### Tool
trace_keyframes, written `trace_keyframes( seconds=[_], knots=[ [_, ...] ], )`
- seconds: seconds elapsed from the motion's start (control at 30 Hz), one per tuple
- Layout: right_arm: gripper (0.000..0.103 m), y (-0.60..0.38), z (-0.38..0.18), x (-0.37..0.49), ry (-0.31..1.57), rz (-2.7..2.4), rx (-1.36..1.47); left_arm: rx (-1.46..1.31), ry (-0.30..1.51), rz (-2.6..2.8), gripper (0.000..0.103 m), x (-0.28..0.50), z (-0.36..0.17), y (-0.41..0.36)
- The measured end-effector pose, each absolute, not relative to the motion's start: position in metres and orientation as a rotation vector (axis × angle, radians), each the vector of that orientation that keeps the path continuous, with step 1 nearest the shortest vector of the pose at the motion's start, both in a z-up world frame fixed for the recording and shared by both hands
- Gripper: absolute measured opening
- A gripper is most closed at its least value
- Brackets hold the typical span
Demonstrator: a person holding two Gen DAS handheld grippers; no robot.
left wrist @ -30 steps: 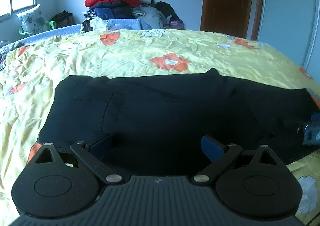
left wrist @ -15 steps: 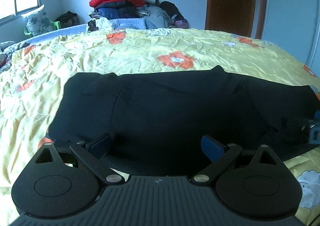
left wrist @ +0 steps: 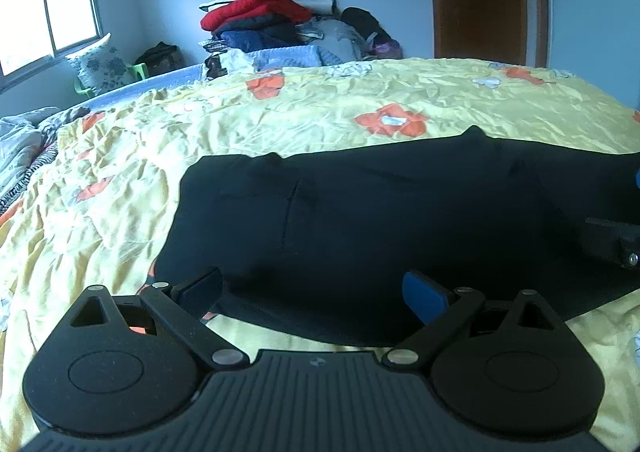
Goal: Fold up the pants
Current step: 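Smooth the folded pants flat with both tools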
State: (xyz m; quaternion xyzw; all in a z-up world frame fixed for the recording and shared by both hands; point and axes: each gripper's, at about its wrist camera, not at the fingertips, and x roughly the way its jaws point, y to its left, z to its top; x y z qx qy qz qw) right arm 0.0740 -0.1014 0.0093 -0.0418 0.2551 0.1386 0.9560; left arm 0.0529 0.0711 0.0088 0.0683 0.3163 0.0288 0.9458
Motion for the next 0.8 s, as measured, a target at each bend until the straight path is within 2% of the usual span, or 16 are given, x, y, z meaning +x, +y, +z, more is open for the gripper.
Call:
trace_keyframes(
  seconds=[0.27, 0.47, 0.8],
  knots=[
    [0.103, -0.099, 0.0, 0.081, 0.535, 0.185, -0.098, 0.136, 0.637, 0.046, 0.098, 0.051, 0.01, 0.073],
    [0.103, -0.164, -0.016, 0.089, 0.623, -0.003, 0.05, 0.05, 0.624, -0.065, 0.099, 0.041, 0.011, 0.06],
    [0.103, -0.244, -0.045, 0.059, 0.604, -0.118, 0.047, 0.094, 0.628, -0.131, 0.099, 0.044, -0.009, 0.007]
  ],
)
